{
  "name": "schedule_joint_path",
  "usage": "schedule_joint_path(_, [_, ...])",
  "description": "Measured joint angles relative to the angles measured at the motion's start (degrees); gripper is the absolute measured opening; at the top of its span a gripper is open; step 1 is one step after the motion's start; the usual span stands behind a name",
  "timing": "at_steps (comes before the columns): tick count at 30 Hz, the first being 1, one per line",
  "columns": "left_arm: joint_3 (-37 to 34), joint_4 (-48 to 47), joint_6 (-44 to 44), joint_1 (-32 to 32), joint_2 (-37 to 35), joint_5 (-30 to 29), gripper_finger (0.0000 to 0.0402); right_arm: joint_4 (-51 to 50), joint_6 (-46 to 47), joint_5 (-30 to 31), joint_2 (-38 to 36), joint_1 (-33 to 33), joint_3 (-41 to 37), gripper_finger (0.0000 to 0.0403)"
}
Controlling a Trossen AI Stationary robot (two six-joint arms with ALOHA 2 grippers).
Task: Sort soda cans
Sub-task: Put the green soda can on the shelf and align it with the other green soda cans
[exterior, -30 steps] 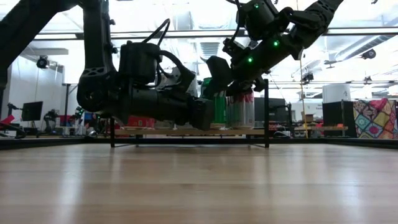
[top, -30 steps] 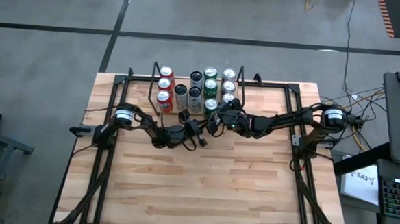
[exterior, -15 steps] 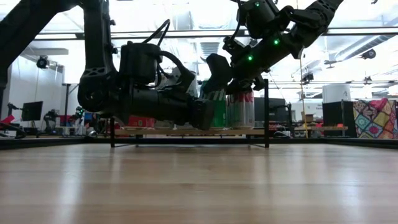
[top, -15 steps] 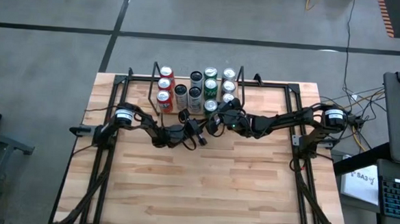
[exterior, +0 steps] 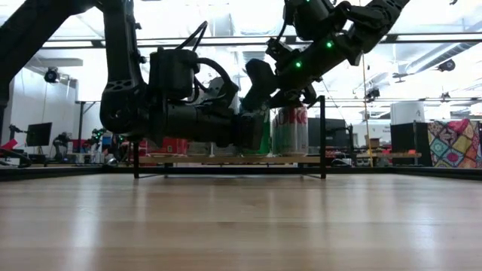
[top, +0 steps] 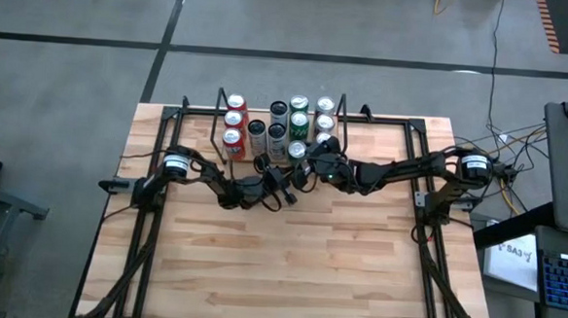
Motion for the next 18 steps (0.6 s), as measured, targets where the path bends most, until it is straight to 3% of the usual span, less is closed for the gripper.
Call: schedule_joint_path(18, [-0.09,-0.22,-0.02,0.0,0.0,-0.15,0.0,-18.06,0.49,4.97,0.0,0.0,8.83,0.0325])
